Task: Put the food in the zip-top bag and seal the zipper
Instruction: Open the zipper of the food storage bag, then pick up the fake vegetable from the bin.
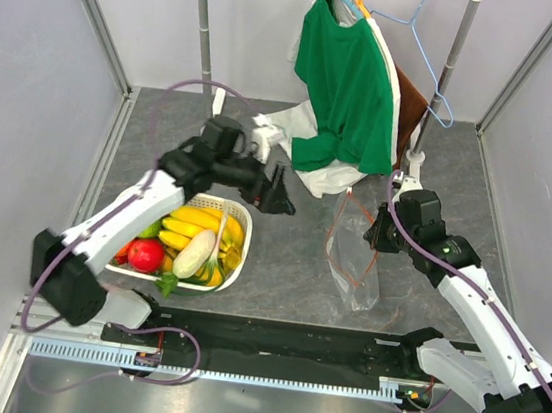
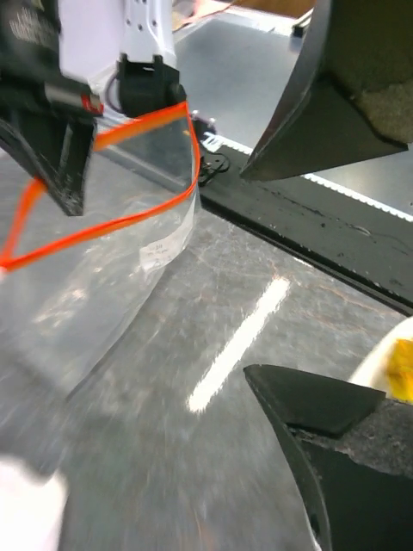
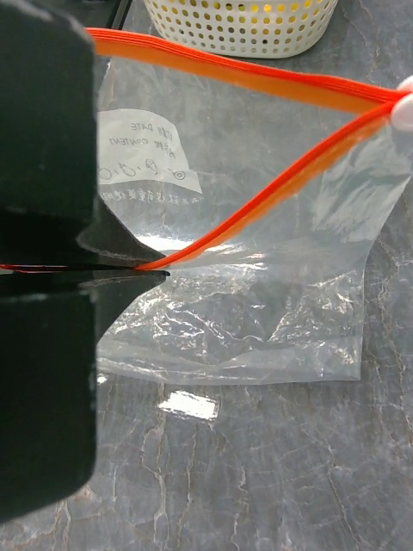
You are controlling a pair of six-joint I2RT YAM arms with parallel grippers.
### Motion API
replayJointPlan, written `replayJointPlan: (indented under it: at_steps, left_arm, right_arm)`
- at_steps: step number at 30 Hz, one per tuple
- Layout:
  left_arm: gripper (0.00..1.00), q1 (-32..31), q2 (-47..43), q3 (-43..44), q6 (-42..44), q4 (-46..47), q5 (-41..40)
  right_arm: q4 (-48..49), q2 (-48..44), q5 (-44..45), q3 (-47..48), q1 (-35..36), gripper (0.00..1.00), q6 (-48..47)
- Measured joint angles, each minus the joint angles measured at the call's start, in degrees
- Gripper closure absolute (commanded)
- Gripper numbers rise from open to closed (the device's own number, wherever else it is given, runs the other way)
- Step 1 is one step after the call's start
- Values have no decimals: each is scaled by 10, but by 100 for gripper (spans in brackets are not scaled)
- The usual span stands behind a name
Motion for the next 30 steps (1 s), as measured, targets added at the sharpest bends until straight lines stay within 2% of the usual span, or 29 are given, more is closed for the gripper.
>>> replayJointPlan:
  at_steps: [6, 15, 18, 24, 30]
  left_arm:
    - [3, 92, -142, 0, 84, -75, -8]
    - [13, 124, -251, 7, 279, -238, -115]
    - [17, 124, -252, 16, 312, -292, -147]
    - [22, 124, -199, 44, 365, -412, -200]
    - [28, 110, -200, -17, 403, -452, -203]
  right_arm:
    - [14, -6, -7, -18, 0, 100, 7]
    - [18, -18, -12, -30, 0, 100, 6]
    - [21, -18, -12, -30, 0, 100, 5]
    - [22, -18, -12, -30, 0, 100, 4]
    - [23, -13, -12, -30, 0, 100, 4]
